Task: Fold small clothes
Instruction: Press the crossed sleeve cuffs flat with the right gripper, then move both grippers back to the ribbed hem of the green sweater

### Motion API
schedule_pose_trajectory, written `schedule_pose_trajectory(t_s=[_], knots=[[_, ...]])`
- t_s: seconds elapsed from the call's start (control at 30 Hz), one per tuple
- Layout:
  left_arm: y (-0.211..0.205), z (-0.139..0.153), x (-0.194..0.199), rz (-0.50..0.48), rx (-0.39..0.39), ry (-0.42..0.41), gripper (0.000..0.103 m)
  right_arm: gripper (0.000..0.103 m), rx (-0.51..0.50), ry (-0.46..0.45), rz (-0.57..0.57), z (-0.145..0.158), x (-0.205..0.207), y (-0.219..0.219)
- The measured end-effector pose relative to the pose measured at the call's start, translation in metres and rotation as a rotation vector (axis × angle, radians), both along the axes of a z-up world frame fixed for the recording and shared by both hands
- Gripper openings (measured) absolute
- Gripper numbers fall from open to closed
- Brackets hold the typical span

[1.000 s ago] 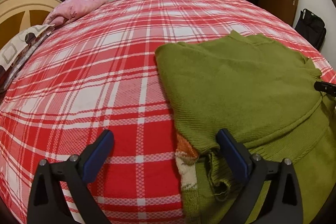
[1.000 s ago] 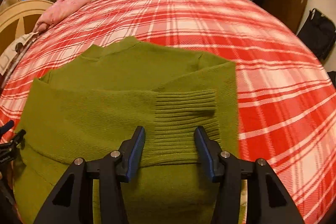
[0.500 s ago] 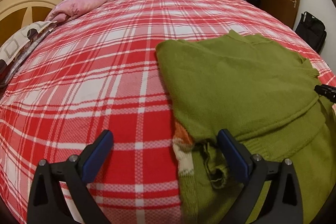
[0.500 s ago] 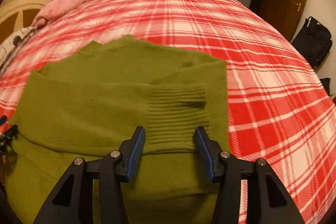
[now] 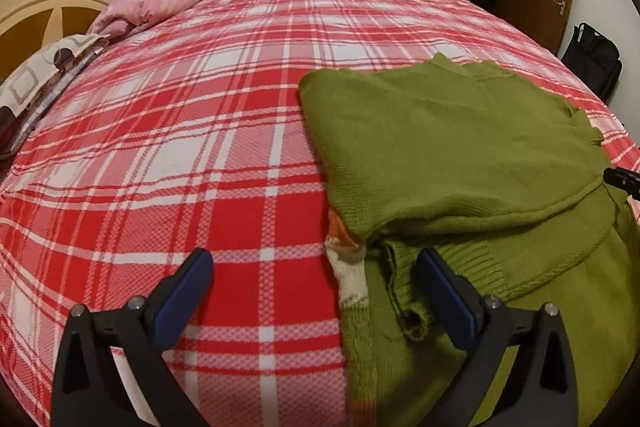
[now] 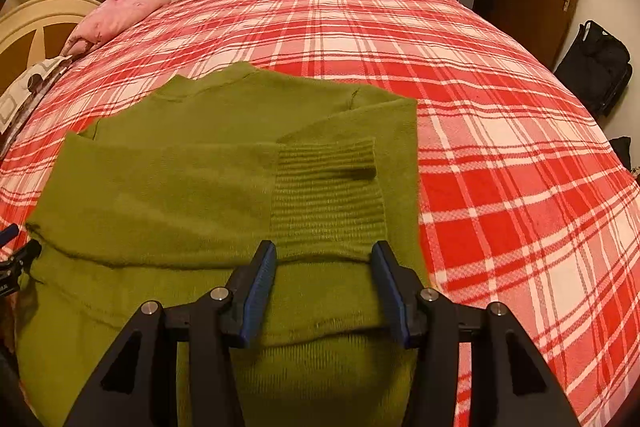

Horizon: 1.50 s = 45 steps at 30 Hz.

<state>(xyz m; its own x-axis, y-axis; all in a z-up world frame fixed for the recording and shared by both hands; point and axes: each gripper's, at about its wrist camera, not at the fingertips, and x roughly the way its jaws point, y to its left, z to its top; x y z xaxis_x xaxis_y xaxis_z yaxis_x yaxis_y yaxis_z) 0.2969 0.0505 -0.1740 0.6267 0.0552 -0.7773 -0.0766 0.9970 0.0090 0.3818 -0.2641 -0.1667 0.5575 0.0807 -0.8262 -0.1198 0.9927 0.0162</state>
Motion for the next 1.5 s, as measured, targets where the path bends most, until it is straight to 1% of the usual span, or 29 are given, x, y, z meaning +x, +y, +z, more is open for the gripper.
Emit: schedule_pose_trajectory(t_s=[0.07,0.3,0.47,0.83,1.27,1.5], knots=[[-0.003,0.004,-0.006,-0.012,-0.002,-0.012,0.103,0.051,-0.002,-0.001,0.002,0.002,-0.005,0.0],[-0.013,0.008,-0.032,-0.022,-0.007,-0.009,0.103,0.051,0.014,-0.019,0.009,0.011,-0.026,-0.001],[-0.016,0.011,-0.058,-0.031,-0.02,-0.004,0.103,0.051,0.018,-0.023,0.037,0.014,-0.055,0.001],[-0.028,0.025,-0.108,-0.064,-0.07,-0.031,0.103,0.051,0.032,-0.01,0.061,0.012,-0.123,0.001],[-0.049,0.015,-0.16,-0.122,-0.075,-0.005,0.103,0.051,0.043,-0.009,0.046,0.015,-0.186,-0.012],[-0.051,0.014,-0.176,-0.134,-0.083,0.005,0.103,0.051,0.051,0.004,0.051,0.012,-0.22,-0.015]])
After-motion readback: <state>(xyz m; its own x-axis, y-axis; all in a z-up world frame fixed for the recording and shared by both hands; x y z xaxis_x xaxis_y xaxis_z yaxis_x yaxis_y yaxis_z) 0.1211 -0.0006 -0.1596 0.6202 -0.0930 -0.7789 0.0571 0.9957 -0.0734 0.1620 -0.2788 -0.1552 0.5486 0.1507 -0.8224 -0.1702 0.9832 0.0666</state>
